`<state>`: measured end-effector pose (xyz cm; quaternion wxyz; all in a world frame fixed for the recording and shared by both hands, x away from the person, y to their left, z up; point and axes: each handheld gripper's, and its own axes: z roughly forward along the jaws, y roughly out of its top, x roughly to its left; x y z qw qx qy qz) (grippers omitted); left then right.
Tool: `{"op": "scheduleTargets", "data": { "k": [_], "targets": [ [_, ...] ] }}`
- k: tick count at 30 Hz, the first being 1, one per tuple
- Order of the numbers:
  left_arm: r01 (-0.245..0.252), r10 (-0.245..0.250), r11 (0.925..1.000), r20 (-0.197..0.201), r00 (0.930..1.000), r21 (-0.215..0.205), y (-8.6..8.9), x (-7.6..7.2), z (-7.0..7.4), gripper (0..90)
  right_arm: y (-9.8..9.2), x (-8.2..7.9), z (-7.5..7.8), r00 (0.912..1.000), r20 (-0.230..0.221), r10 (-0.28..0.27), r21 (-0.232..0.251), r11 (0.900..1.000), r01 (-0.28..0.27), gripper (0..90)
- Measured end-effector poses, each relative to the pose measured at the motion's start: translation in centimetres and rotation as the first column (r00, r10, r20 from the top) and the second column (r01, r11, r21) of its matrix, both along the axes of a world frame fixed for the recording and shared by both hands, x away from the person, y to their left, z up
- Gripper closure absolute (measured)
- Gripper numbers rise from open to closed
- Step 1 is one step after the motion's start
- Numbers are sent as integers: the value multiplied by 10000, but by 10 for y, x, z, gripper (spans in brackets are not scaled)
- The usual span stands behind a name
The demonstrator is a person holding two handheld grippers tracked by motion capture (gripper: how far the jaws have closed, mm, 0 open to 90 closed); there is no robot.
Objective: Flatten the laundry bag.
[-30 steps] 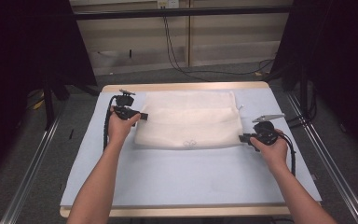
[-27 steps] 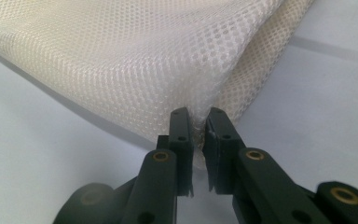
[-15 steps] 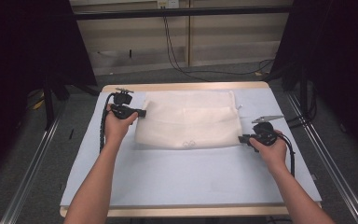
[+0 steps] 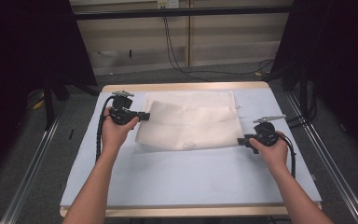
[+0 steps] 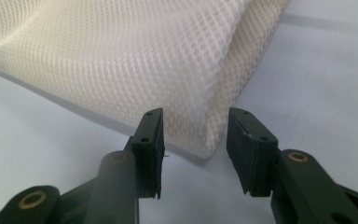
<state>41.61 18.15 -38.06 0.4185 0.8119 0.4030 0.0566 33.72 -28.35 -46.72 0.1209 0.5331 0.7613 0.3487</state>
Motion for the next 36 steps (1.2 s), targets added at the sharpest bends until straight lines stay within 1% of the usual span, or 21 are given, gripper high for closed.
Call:
{"op": "scheduleTargets", "data": {
  "k": [1, 2, 3, 4, 5, 8, 11, 13, 14, 18, 19, 21, 22, 23, 25, 27, 28, 29, 31, 34, 36],
  "targets": [
    [13, -14, 10000, -29, 10000, -86, 1, -1, -2, 845, 0, 0, 1, 10000, 97, 0, 27, 10000, 0, 553],
    [166, -166, 9999, -31, 9999, -22, 3, -2, -3, 845, 2, 1, 3, 9998, 168, -54, 80, 10000, 52, 543],
    [114, -115, 9999, -87, 9999, -82, 3, -3, -4, 846, 3, 2, 5, 9996, 269, -87, 115, 9999, 84, 529],
    [252, -251, 9997, -84, 9996, 32, 4, -4, -4, 845, 5, 5, 7, 9988, 465, -131, 161, 9998, 123, 501],
    [201, -202, 9997, -53, 9998, -111, 4, -5, -5, 845, 5, 5, 7, 9988, 465, -131, 161, 9998, 123, 501],
    [315, -316, 9995, -115, 9994, -29, 7, -7, -7, 845, 11, 12, 8, 9978, 645, -161, 205, 9997, 148, 497],
    [278, -280, 9996, -239, 9993, -110, 9, -8, -10, 846, 15, 22, 9, 9973, 658, -313, 432, 9987, 285, 513],
    [303, -307, 9994, -284, 9991, -138, 11, -9, -12, 847, 16, 29, 9, 9951, 730, -666, 640, 9960, 619, 516],
    [302, -307, 9994, -315, 9990, -164, 13, -9, -12, 847, 17, 36, 11, 9928, 907, -778, 680, 9951, 717, 520],
    [465, -468, 9988, -258, 9986, -124, 15, -12, -12, 847, 21, 45, 14, 9901, 1109, -862, 894, 9931, 764, 519],
    [495, -498, 9987, -249, 9984, -110, 15, -12, -12, 847, 22, 48, 15, 9904, 1103, -838, 918, 9930, 738, 529],
    [471, -474, 9988, -259, 9985, -111, 15, -14, -12, 847, 22, 50, 14, 9883, 1146, -1002, 1205, 9889, 863, 629],
    [387, -392, 9990, -251, 9989, -203, 15, -15, -13, 847, 21, 51, 13, 9879, 1213, -971, 1139, 9900, 833, 739],
    [392, -395, 9992, -250, 9989, -127, 17, -16, -13, 847, 21, 51, 13, 9884, 1255, -858, 1054, 9918, 727, 819],
    [311, -315, 9994, -249, 9992, -179, 19, -19, -15, 847, 19, 48, 13, 9895, 1232, -761, 1102, 9919, 626, 890],
    [257, -265, 9993, -300, 9992, -253, 23, -21, -17, 847, 16, 41, 15, 9885, 1366, -654, 1068, 9930, 509, 900],
    [262, -266, 9995, -271, 9993, -165, 25, -22, -18, 847, 14, 39, 15, 9877, 1420, -650, 1147, 9922, 488, 900],
    [242, -249, 9994, -292, 9993, -247, 26, -24, -19, 847, 14, 39, 15, 9877, 1420, -650, 1147, 9922, 488, 900],
    [140, -153, 9992, -352, 9993, -375, 29, -29, -23, 849, 7, 30, 18, 9834, 1684, -670, 1171, 9920, 475, 900],
    [137, -149, 9995, -432, 9990, -299, 31, -33, -25, 850, 1, 23, 18, 9810, 1780, -777, 1154, 9917, 576, 900],
    [128, -148, 9992, -524, 9985, -384, 34, -37, -29, 851, -5, 15, 16, 9795, 1829, -849, 1297, 9896, 615, 900]
  ]
}}
